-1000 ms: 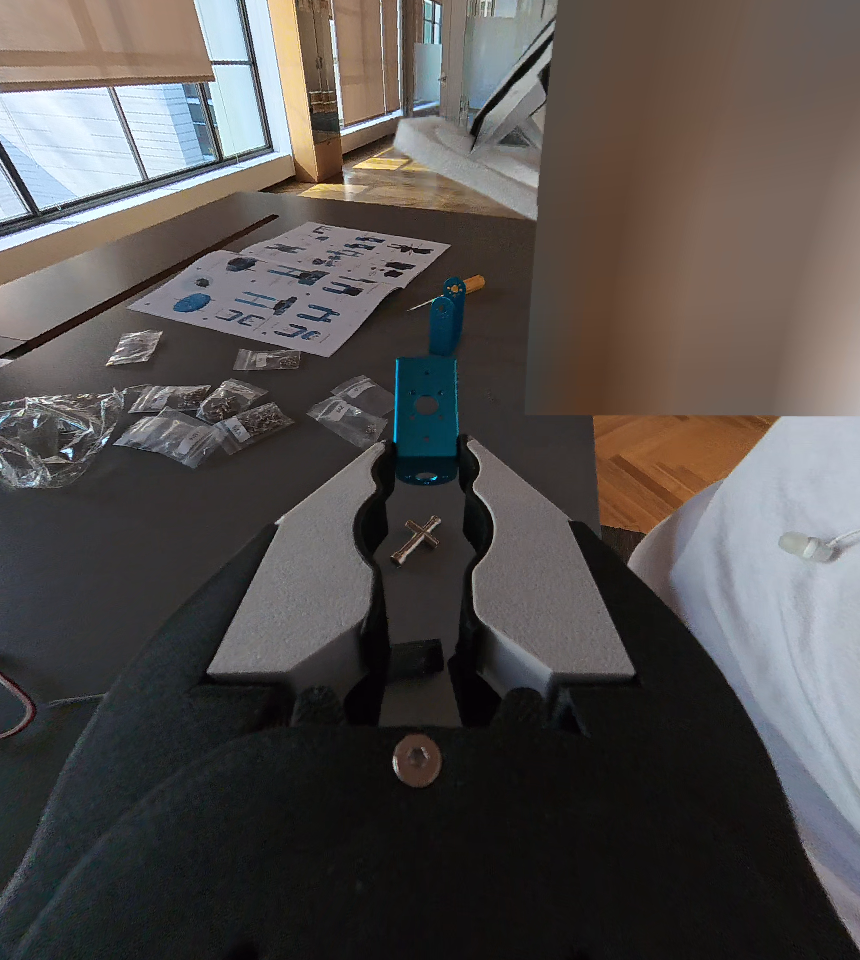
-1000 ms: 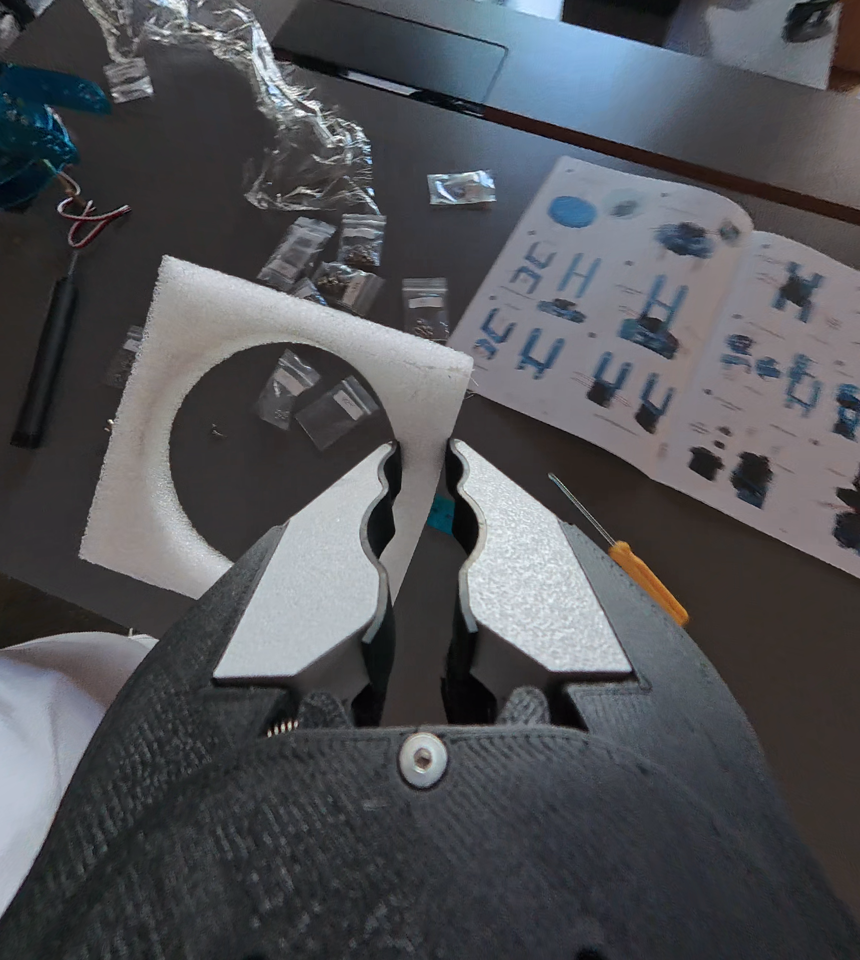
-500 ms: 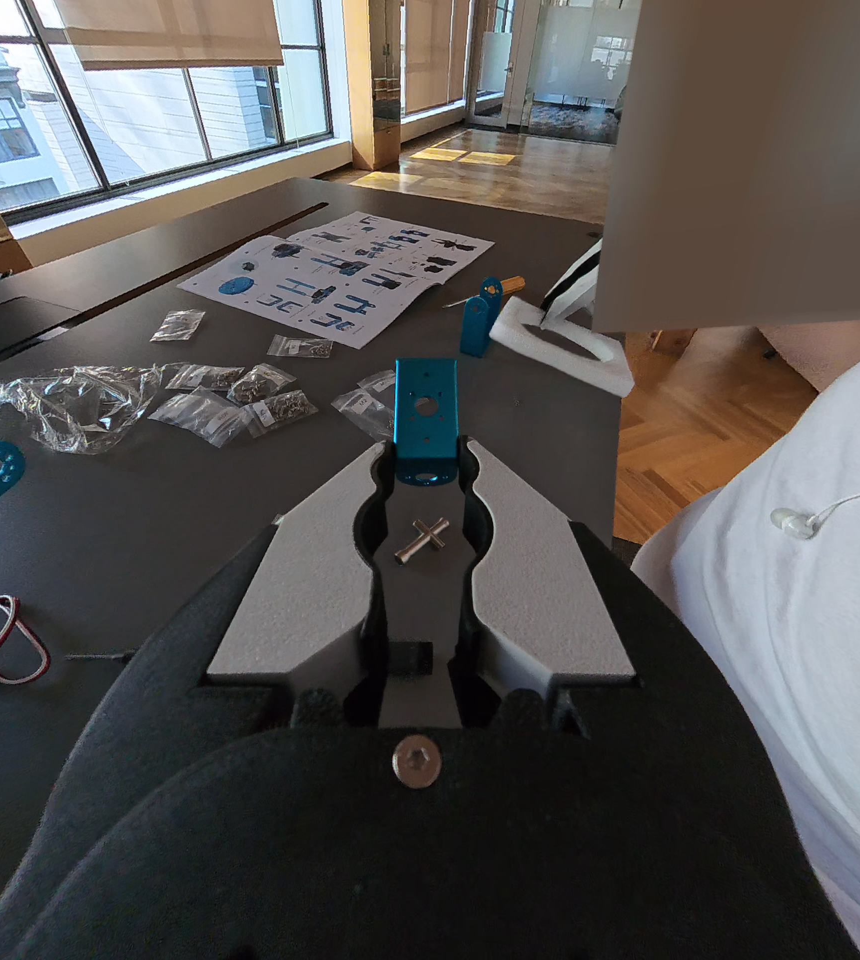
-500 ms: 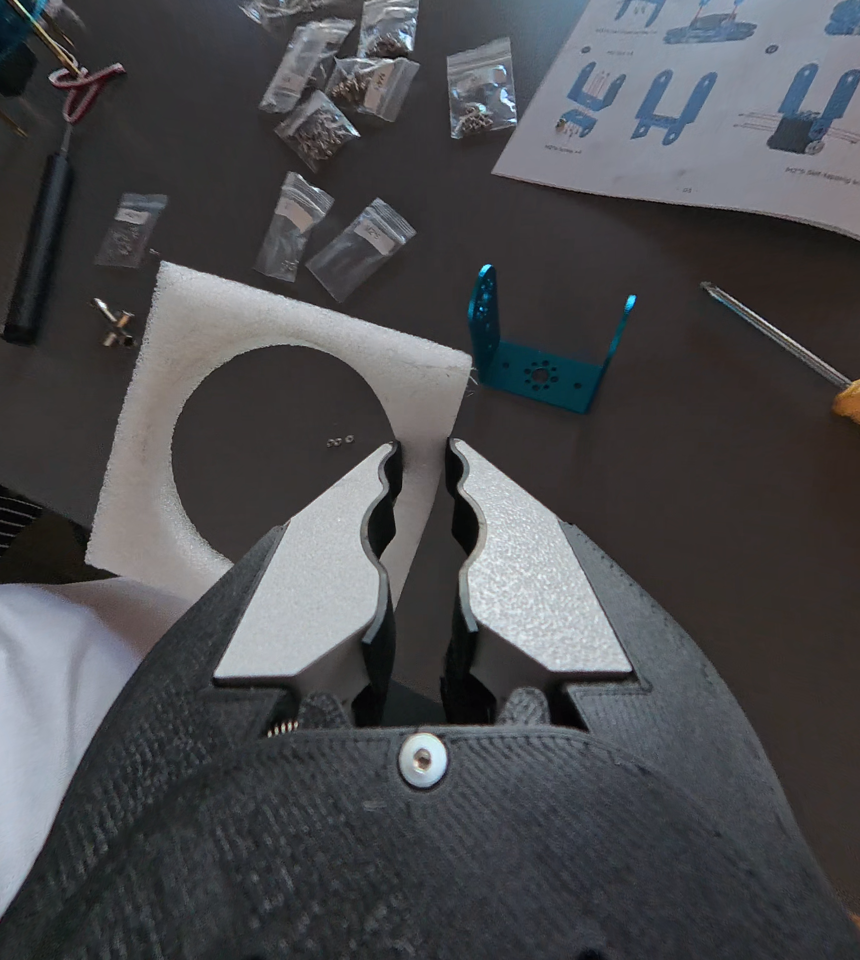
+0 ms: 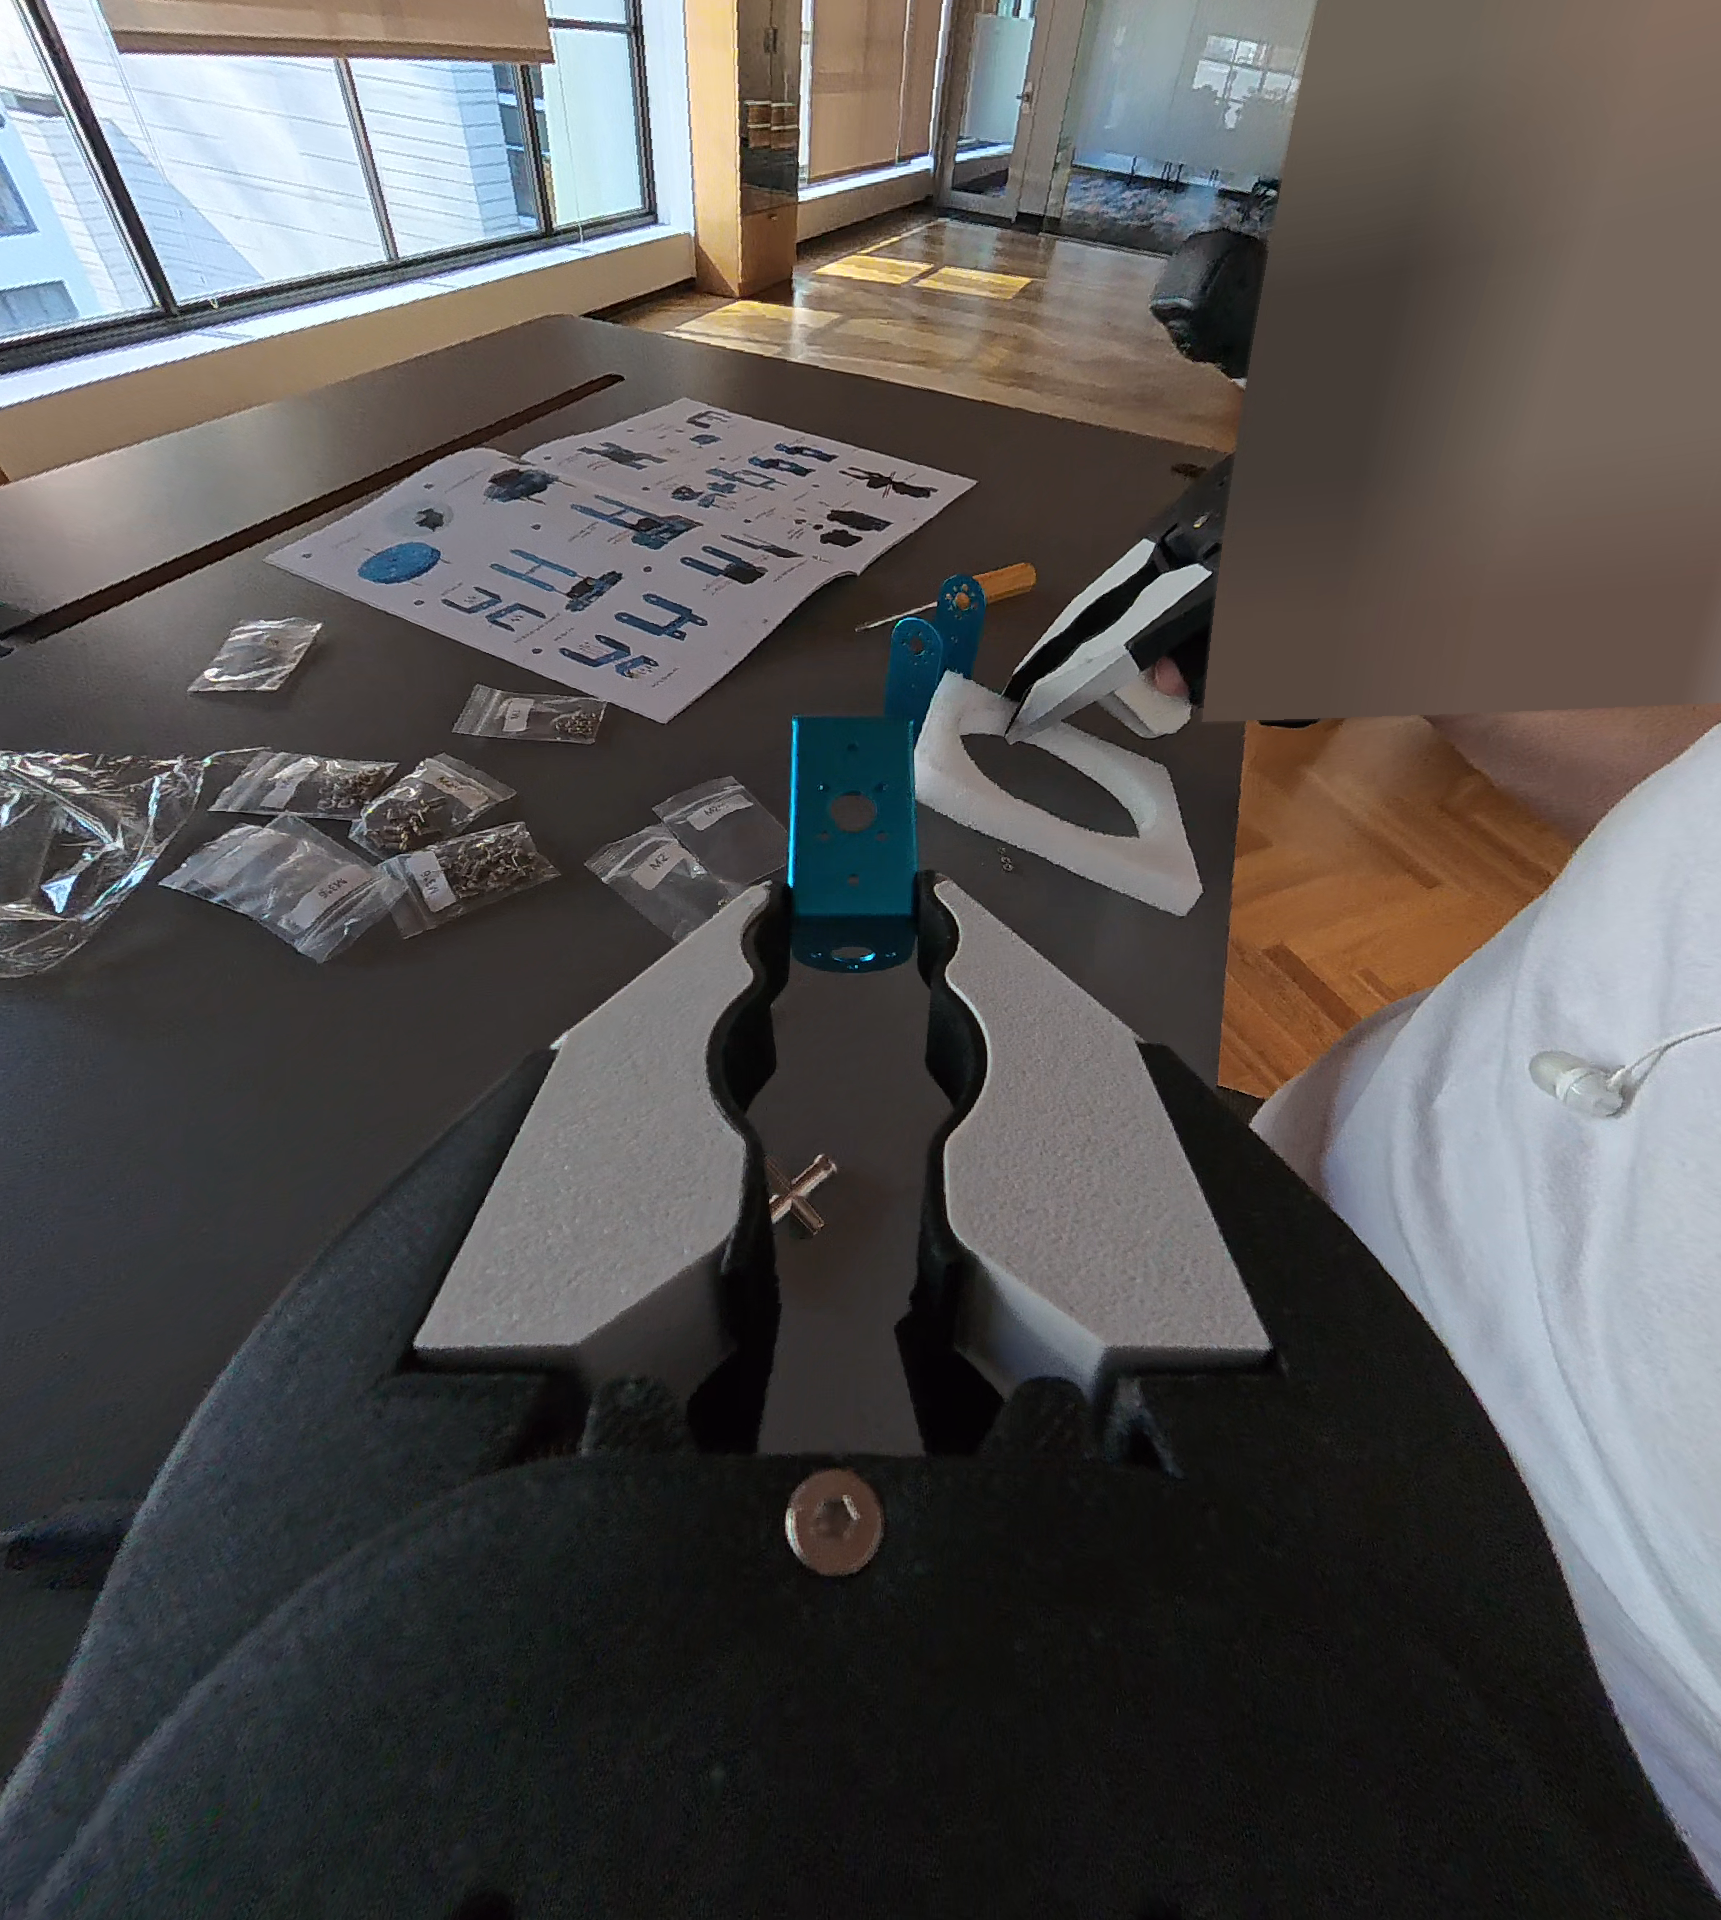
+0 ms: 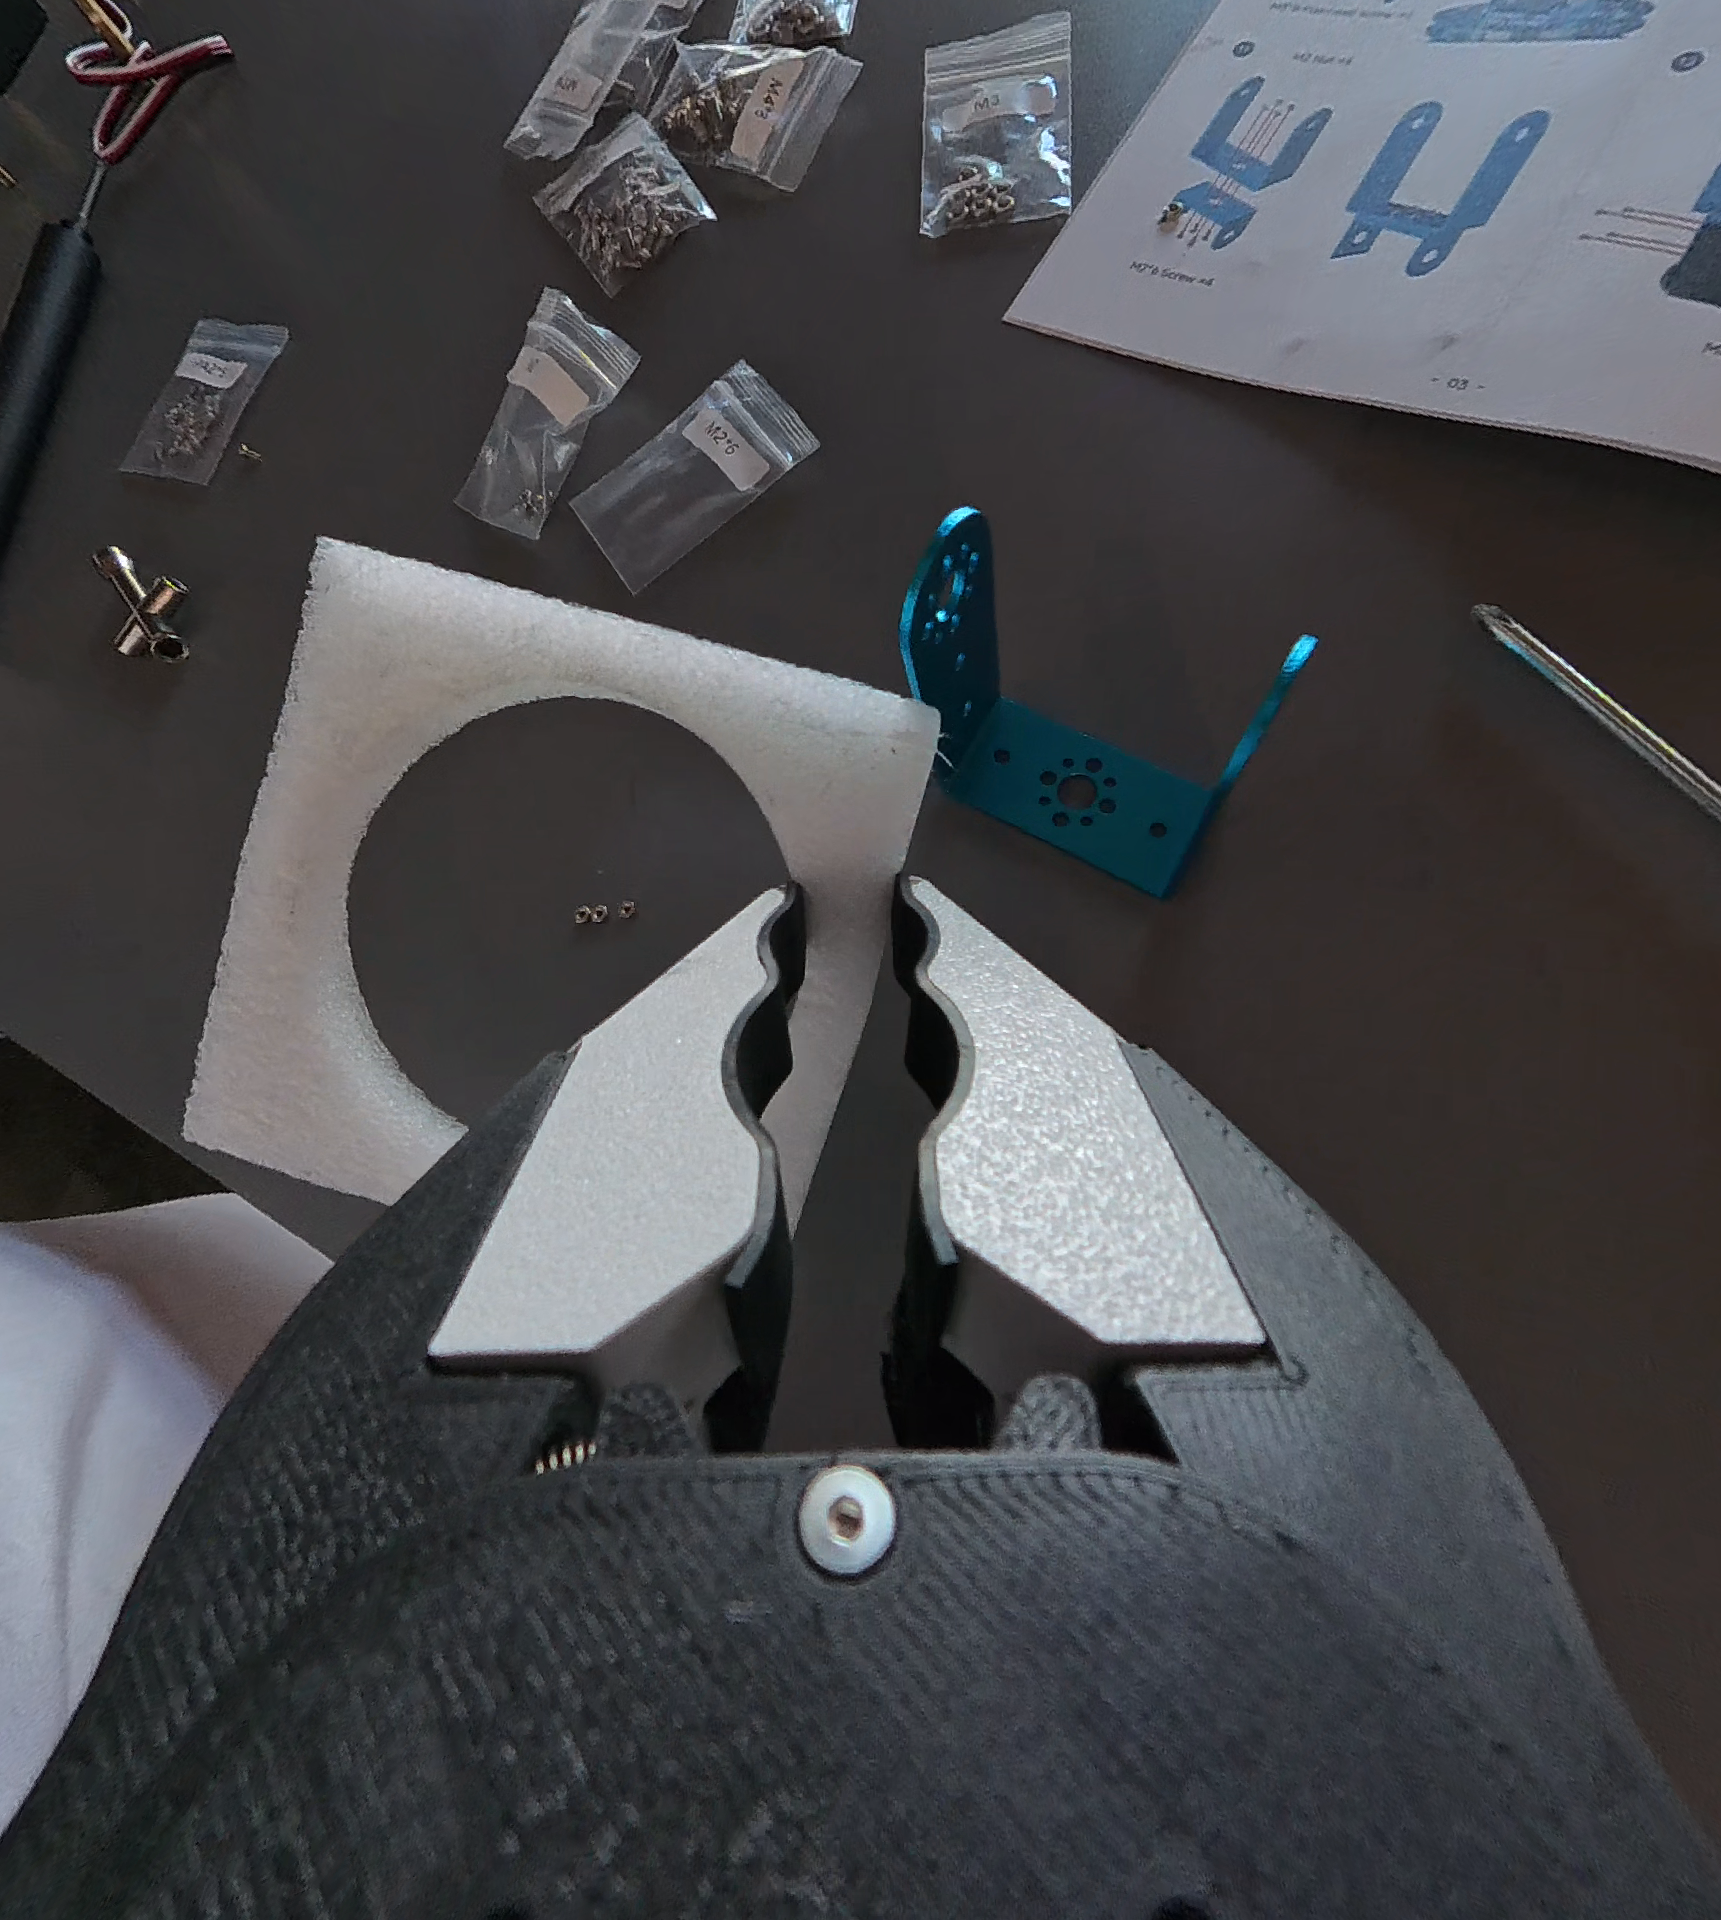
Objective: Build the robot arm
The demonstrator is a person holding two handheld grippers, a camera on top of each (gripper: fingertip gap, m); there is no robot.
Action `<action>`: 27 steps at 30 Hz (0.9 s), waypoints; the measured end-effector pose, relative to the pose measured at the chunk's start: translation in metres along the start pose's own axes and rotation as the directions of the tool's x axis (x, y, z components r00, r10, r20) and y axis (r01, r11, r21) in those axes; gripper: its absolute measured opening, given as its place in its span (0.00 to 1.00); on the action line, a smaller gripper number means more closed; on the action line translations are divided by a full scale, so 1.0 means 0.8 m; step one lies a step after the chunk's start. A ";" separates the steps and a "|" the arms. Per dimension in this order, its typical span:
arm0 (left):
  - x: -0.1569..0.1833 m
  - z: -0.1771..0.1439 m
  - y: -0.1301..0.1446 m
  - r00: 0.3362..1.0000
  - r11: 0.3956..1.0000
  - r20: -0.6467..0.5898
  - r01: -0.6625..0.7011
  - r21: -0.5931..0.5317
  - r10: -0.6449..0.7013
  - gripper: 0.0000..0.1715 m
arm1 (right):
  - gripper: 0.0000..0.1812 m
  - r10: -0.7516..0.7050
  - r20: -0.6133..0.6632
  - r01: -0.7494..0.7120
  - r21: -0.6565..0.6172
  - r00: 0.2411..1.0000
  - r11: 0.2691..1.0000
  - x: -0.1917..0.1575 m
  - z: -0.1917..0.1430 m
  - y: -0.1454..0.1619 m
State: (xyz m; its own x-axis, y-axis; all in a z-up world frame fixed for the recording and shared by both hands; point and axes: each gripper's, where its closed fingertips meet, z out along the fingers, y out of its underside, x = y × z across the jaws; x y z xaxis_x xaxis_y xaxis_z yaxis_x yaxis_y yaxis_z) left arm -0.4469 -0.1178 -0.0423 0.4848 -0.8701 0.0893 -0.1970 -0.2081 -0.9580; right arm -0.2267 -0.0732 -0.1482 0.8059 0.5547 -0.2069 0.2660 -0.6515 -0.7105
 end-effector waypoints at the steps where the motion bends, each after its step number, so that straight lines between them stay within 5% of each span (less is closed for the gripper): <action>1: 0.001 0.002 0.001 1.000 1.000 0.001 0.000 -0.003 0.000 0.13 | 0.08 0.000 0.002 0.000 -0.003 1.000 1.000 0.001 0.001 0.001; 15: -0.001 0.020 0.009 0.999 0.999 -0.028 0.036 -0.014 -0.036 0.13 | 0.10 -0.070 -0.027 0.069 -0.037 0.997 0.997 -0.015 0.022 0.002; 18: -0.001 0.021 0.007 0.999 0.999 -0.033 0.035 -0.012 -0.035 0.13 | 0.14 -0.022 0.024 0.021 0.018 0.999 1.000 -0.009 -0.009 -0.005; 21: -0.002 0.022 0.006 0.999 0.999 -0.033 0.036 -0.010 -0.037 0.13 | 0.15 -0.019 -0.076 0.028 0.118 0.997 0.993 0.048 -0.066 -0.013; 24: -0.001 0.026 0.001 0.999 0.999 -0.032 0.042 -0.002 -0.042 0.13 | 0.23 -0.181 -0.277 0.227 0.145 0.944 0.963 0.139 -0.099 -0.008; 27: 0.002 0.032 -0.010 0.998 0.999 -0.029 0.048 -0.001 -0.048 0.13 | 0.27 -0.249 -0.191 0.280 0.161 0.950 0.946 0.177 -0.095 -0.004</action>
State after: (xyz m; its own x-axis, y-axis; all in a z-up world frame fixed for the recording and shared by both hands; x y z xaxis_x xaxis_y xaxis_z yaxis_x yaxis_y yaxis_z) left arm -0.4223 -0.1062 -0.0414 0.4689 -0.8716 0.1429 -0.1749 -0.2502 -0.9523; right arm -0.0735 -0.0319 -0.1239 0.8002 0.5898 0.1085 0.3922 -0.3778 -0.8387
